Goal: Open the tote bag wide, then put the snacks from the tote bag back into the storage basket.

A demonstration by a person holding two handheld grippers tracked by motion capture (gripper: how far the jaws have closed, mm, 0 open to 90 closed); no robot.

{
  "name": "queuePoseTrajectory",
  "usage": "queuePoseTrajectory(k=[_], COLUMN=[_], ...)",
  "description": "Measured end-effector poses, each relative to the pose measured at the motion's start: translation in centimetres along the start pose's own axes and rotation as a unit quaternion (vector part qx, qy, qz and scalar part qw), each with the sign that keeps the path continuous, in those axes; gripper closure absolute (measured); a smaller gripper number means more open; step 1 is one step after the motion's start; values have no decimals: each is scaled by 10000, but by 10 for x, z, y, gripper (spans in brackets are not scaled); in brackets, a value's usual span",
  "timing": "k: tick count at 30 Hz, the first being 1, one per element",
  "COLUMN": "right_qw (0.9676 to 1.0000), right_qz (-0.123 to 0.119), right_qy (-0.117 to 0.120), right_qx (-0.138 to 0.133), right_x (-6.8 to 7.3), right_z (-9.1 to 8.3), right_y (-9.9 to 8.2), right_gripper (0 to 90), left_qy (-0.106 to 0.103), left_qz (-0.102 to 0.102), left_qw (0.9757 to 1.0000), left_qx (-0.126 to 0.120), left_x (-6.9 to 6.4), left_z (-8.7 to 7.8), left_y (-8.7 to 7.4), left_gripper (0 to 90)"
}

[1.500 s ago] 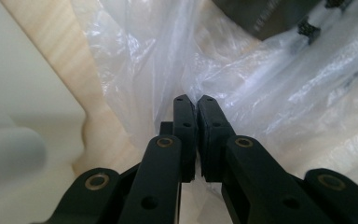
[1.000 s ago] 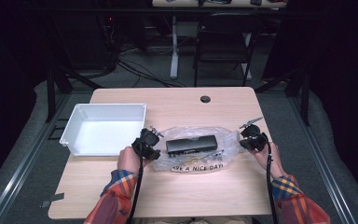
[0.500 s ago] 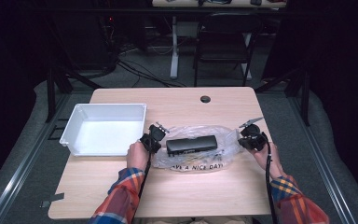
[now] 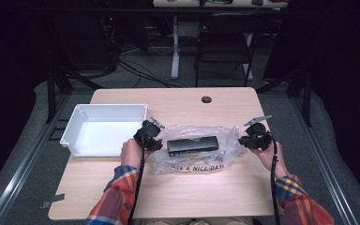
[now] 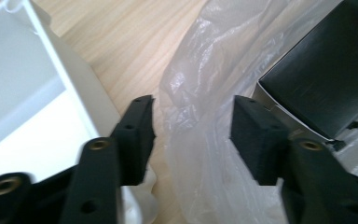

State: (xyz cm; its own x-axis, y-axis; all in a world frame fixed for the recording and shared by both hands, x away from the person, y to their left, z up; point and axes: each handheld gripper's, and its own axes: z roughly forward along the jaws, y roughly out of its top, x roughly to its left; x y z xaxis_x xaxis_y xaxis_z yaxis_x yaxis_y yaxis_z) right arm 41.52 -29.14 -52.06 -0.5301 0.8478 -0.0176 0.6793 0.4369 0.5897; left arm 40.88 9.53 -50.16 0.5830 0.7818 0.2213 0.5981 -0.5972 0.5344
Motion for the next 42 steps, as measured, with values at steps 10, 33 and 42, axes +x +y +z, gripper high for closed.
queuePoseTrajectory(k=[10, 33, 42], right_qw=[9994, 9981, 9974], right_qz=[22, -140, -220], right_qy=[311, 561, 656], right_qx=[-146, 216, 183], right_x=[-2, -8, -11], right_z=[-24, -38, -38], right_y=[-3, -41, -47], right_gripper=[337, 1, 56], left_qy=[-596, -789, -900], left_qz=[148, 418, 980], left_qw=[9971, 9950, 9901], left_qx=[-441, -439, -443], left_x=[8, 8, 1], left_z=[-23, -29, -30], left_y=[0, -1, 7], left_gripper=[247, 116, 109])
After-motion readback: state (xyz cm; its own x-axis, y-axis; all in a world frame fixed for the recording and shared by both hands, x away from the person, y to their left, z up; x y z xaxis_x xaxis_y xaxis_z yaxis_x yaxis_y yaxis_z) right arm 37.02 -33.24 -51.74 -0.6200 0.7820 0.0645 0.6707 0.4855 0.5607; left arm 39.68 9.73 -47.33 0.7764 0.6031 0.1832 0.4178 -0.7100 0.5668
